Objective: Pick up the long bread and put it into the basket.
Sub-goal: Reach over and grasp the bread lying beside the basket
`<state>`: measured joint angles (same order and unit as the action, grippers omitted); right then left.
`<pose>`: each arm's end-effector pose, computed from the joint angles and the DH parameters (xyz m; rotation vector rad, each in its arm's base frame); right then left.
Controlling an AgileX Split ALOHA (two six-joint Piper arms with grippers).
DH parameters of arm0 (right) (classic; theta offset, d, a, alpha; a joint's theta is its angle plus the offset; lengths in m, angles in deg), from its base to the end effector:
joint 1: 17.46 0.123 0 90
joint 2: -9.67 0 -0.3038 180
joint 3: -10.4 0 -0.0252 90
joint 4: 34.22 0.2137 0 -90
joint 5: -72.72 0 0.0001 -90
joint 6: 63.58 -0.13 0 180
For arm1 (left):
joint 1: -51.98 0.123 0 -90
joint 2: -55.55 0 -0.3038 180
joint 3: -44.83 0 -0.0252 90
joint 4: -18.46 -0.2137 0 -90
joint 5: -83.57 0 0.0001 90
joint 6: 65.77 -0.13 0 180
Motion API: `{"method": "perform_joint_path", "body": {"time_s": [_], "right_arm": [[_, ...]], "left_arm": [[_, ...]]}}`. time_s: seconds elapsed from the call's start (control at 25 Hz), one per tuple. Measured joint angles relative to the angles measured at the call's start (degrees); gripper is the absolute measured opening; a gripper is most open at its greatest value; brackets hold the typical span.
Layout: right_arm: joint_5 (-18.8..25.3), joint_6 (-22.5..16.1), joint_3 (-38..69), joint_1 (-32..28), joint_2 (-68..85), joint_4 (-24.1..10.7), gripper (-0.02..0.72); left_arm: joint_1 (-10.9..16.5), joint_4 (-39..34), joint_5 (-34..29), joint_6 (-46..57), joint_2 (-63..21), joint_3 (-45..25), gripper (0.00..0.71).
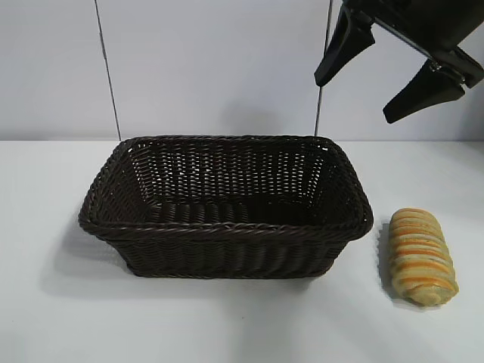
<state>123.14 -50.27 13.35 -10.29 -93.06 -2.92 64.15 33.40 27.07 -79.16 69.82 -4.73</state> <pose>0.3269 0.0936 0.2810 -0.1232 2.6368 0.6332 0.0028 -0.0280 0.2523 0.0020 2.0714 -0.0419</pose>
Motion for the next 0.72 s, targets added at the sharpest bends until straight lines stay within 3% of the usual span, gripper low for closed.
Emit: {"method": "perform_joint_path", "body": {"time_s": [0.28,0.56,0.72], "right_arm": [[0.0,0.0,0.0,0.0,0.0,-0.2,0.695],[0.2,0.0,0.0,0.0,0.0,-0.2,0.695],[0.2,0.0,0.0,0.0,0.0,-0.3,0.695]], "left_arm": [[-0.8,0.0,0.7,0.0,0.0,-0.1,0.694],[-0.8,2.2,-7.4,0.0,0.0,0.3,0.694],[-0.8,-0.8,-9.1,0.0,0.0,0.3,0.694]]}}
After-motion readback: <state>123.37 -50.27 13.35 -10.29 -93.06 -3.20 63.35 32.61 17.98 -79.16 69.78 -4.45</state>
